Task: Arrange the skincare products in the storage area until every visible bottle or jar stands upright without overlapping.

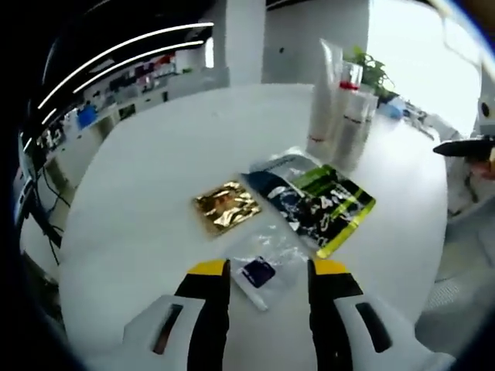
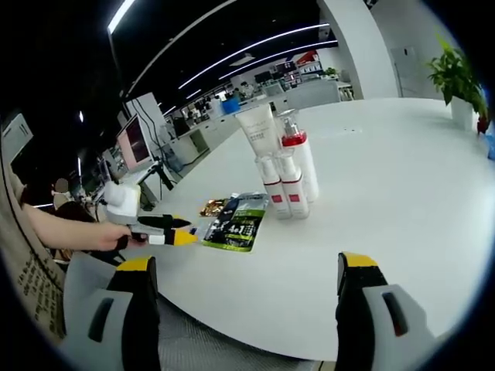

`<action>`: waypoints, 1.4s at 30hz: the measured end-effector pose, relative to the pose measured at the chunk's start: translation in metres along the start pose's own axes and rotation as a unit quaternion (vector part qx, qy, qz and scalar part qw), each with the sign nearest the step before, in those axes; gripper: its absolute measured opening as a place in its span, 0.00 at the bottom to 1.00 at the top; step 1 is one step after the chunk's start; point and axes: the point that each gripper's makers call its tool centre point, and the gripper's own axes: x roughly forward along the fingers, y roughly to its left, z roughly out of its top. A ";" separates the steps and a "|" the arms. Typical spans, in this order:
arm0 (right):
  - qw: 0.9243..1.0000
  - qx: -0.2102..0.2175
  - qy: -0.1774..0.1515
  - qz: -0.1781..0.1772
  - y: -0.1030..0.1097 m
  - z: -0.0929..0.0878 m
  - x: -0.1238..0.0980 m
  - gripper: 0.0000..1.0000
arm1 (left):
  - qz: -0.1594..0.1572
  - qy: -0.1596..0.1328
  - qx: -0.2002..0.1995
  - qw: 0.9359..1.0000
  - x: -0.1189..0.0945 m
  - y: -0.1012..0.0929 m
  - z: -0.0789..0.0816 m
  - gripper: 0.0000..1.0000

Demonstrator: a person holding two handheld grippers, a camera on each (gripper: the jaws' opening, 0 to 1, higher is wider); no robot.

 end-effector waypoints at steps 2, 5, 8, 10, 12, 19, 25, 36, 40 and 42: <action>1.000 0.000 0.000 0.000 0.000 0.000 0.000 0.97 | -0.003 0.002 0.006 1.000 0.002 0.000 -0.002 0.36; 1.000 0.000 0.001 -0.002 -0.001 0.000 0.000 0.97 | -0.006 0.004 0.014 1.000 0.004 0.000 -0.002 0.36; 1.000 0.000 0.000 -0.002 -0.001 0.000 0.000 0.97 | -0.006 0.004 0.015 1.000 0.007 0.002 -0.001 0.36; 1.000 0.000 0.000 -0.003 -0.001 0.000 0.000 0.97 | -0.007 0.007 0.023 1.000 0.009 0.004 -0.001 0.36; 1.000 0.001 0.000 -0.003 -0.001 0.000 0.000 0.97 | -0.012 0.011 0.028 0.999 0.009 0.003 -0.003 0.36; 1.000 0.003 -0.003 -0.005 -0.002 0.001 0.000 0.97 | -0.027 0.017 0.037 0.999 0.009 0.001 -0.001 0.36; 1.000 0.003 -0.003 -0.004 -0.002 0.000 0.000 0.97 | -0.035 0.027 0.036 0.998 0.013 0.002 0.001 0.36; 1.000 0.001 -0.003 -0.003 -0.001 0.001 0.000 0.97 | -0.029 0.035 0.034 0.998 0.015 0.002 0.004 0.37; 1.000 0.000 -0.005 -0.002 -0.001 0.002 0.000 0.97 | -0.025 0.033 0.030 0.999 0.016 0.002 0.009 0.40; 1.000 -0.001 -0.004 -0.001 -0.001 0.001 -0.001 0.97 | -0.022 0.028 0.024 0.999 0.014 0.001 0.013 0.40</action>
